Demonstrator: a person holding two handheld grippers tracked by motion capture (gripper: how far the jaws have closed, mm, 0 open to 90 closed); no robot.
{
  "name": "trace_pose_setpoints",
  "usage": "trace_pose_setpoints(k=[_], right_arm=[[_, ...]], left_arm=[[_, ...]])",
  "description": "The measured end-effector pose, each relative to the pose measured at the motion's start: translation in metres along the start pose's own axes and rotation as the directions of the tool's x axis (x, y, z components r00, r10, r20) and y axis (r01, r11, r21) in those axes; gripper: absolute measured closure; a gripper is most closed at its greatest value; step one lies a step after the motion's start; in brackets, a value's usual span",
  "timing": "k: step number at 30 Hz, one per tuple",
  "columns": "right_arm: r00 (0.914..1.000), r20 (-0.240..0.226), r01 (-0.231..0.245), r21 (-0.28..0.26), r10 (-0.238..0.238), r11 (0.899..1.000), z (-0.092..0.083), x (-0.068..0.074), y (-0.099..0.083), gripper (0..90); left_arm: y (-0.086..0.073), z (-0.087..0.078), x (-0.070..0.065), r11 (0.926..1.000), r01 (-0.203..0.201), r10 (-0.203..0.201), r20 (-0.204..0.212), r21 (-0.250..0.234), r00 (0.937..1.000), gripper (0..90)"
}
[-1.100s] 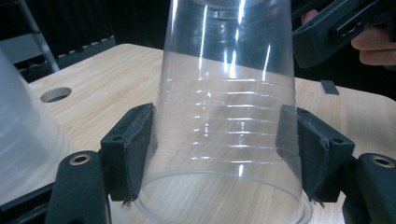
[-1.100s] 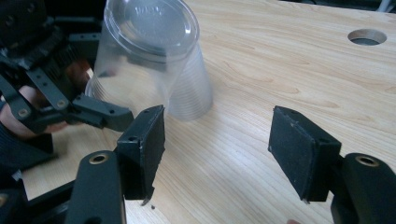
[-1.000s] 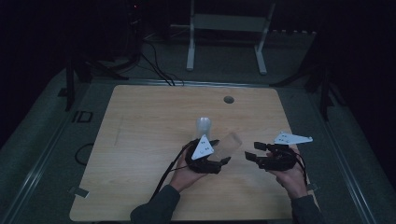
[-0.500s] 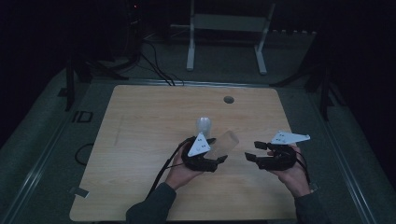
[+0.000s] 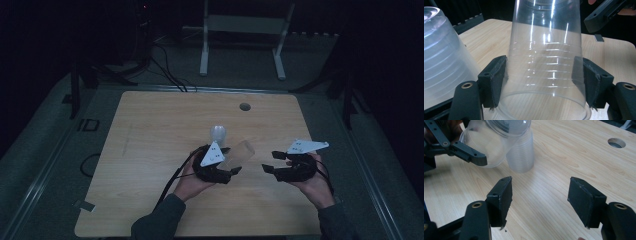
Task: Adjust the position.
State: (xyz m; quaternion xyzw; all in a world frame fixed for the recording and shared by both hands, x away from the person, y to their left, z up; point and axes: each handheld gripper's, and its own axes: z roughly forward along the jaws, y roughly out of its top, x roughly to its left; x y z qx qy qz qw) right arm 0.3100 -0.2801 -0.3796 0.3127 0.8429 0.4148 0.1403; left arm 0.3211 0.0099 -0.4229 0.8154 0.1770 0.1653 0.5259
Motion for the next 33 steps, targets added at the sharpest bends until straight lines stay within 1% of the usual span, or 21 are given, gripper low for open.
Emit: trace_pose_setpoints(k=[9, 18, 22, 25, 28, 33], right_arm=[[0.9994, 0.004, 0.035, 0.034, -0.036, 0.999, 0.0, 0.001, 0.005, 35.8], [0.9971, 0.003, 0.075, 0.073, -0.076, 0.994, 0.0, 0.003, 0.01, 35.8], [0.9945, 0.008, 0.103, 0.093, -0.104, 0.99, 0.0, 0.005, 0.013, 35.9], [0.9925, 0.001, 0.122, 0.111, -0.122, 0.986, 0.0, 0.006, 0.015, 35.8], [0.9909, -0.005, 0.134, 0.129, -0.135, 0.983, 0.001, 0.006, 0.016, 35.9], [0.987, -0.015, 0.16, 0.154, -0.16, 0.975, 0.003, 0.009, 0.02, 35.8]], left_arm=[[0.003, -0.002, 0.002, 0.9996, -0.023, 0.023, 0.006, 0.017, 0.9997, 29.0], [0.007, -0.004, 0.003, 0.9985, -0.048, 0.048, -0.006, 0.028, 0.9988, 29.0], [0.008, -0.005, 0.004, 0.9973, -0.062, 0.063, -0.002, 0.039, 0.998, 29.0], [0.008, -0.005, 0.004, 0.9959, -0.074, 0.074, 0.005, 0.052, 0.9972, 29.0], [0.007, -0.004, 0.003, 0.9954, -0.075, 0.074, 0.012, 0.06, 0.9972, 29.0], [0.006, -0.003, 0.003, 0.9929, -0.091, 0.089, 0.024, 0.077, 0.9957, 29.0]])
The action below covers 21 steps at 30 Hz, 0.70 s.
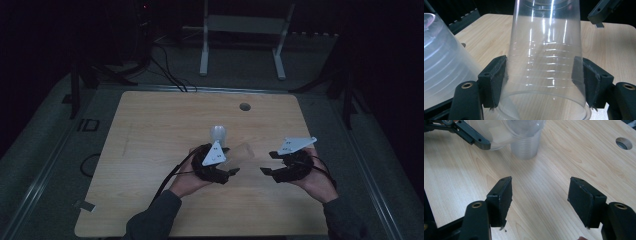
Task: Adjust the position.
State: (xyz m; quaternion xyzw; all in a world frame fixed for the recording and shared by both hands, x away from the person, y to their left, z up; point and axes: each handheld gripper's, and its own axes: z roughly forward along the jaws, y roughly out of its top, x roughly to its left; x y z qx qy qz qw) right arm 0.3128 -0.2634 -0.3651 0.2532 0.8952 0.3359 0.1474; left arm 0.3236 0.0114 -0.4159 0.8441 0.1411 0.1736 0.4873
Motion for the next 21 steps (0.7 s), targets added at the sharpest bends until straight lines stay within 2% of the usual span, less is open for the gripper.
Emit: trace_pose_setpoints(k=[11, 21], right_arm=[[0.9984, -0.023, 0.053, 0.05, -0.051, 0.997, 0.001, 0.003, 0.005, 35.8], [0.9921, -0.047, 0.119, 0.074, -0.116, 0.99, 0.0, 0.007, 0.012, 35.8]], left_arm=[[0.0, 0.001, 0.0, 0.9989, -0.027, 0.027, 0.011, 0.038, 0.9996, 29.0], [-0.001, 0.001, -0.001, 0.9961, -0.052, 0.05, 0.033, 0.071, 0.9982, 29.0]])
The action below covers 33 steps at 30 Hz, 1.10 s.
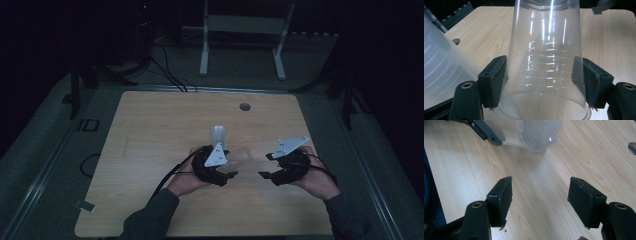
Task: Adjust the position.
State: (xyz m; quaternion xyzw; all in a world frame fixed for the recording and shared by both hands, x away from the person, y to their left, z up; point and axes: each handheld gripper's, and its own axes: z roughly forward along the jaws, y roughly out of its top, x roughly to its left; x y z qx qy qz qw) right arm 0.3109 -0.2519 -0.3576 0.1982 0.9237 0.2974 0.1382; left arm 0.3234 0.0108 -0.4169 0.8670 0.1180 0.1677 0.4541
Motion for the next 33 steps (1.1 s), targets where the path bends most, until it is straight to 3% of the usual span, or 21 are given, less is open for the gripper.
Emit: trace_pose_setpoints(k=[15, 33], right_arm=[[0.994, -0.028, 0.108, 0.082, -0.106, 0.991, 0.001, -0.001, 0.014, 35.9], [0.9817, -0.057, 0.189, 0.182, -0.182, 0.965, 0.003, 0.001, 0.022, 36.3]], left_arm=[[0.001, 0.002, -0.003, 0.9986, -0.034, 0.032, 0.045, 0.041, 0.9985, 29.0], [0.0, 0.003, -0.003, 0.9964, -0.051, 0.046, 0.07, 0.067, 0.9965, 29.0]])
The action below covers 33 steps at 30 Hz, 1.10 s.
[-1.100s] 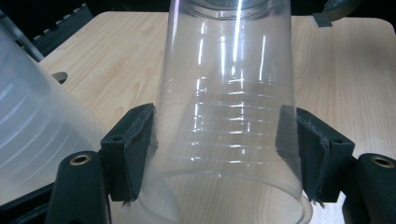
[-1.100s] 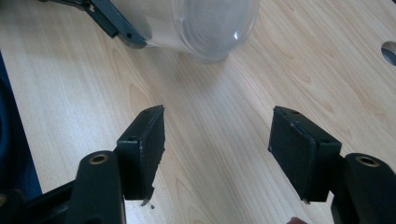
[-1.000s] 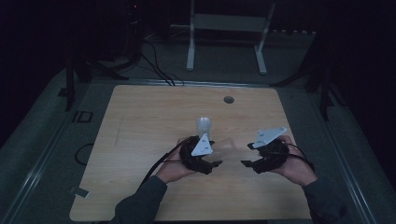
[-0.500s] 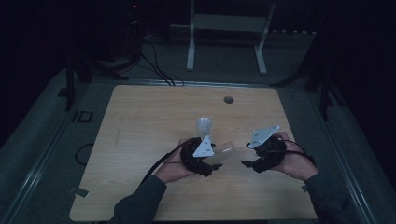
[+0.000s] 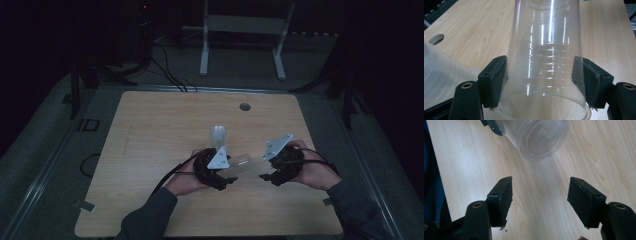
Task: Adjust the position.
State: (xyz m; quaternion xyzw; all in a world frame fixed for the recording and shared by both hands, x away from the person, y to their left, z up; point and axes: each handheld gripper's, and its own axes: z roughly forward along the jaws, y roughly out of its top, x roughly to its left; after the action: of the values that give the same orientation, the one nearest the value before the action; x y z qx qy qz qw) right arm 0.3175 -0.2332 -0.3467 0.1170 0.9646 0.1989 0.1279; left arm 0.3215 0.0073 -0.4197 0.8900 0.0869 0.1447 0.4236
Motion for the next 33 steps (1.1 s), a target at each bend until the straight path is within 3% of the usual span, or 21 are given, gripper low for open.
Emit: trace_pose_setpoints(k=[12, 33], right_arm=[[0.999, -0.02, 0.042, 0.06, -0.04, 0.997, 0.006, 0.001, 0.009, 36.3], [0.9953, -0.074, 0.07, 0.124, -0.062, 0.99, 0.019, 0.001, 0.017, 36.1]], left_arm=[[-0.001, 0.0, -0.001, 0.9996, -0.016, 0.016, 0.008, 0.025, 0.9998, 29.0], [-0.002, 0.008, -0.007, 0.995, -0.057, 0.056, 0.012, 0.082, 0.9984, 29.0]])
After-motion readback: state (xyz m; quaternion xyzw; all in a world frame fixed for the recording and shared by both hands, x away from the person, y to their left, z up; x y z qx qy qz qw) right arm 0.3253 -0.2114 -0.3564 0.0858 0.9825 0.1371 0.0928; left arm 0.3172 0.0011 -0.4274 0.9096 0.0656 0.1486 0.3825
